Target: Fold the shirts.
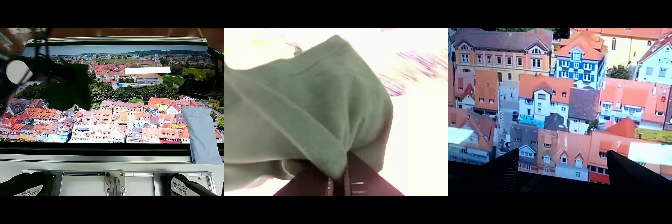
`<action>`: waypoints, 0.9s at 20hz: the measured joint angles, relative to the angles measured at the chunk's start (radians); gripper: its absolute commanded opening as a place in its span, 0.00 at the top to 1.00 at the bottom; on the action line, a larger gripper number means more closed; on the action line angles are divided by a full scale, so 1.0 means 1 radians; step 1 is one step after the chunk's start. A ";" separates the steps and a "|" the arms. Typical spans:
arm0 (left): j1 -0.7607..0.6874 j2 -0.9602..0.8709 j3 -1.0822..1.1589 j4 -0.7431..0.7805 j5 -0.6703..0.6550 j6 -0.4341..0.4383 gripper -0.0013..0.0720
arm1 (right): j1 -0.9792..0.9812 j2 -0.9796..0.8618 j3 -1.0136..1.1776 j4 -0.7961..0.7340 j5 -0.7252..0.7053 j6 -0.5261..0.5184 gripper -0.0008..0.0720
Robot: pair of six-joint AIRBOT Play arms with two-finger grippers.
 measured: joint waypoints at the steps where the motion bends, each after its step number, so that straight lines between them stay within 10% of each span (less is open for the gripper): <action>1: -0.052 -0.002 -0.022 0.006 0.007 -0.024 0.93 | 0.000 0.006 0.000 0.001 0.013 0.000 0.07; 3: -0.127 -0.031 -0.076 0.017 0.021 -0.074 0.88 | 0.000 0.014 0.000 0.003 0.036 0.001 0.07; 6: -0.195 -0.098 -0.140 -0.027 0.038 -0.124 0.10 | 0.000 0.020 0.000 0.003 0.064 0.013 0.07; 18: -0.119 -0.062 -0.177 -0.096 0.033 -0.087 0.09 | 0.000 0.023 0.000 0.004 0.067 0.024 0.07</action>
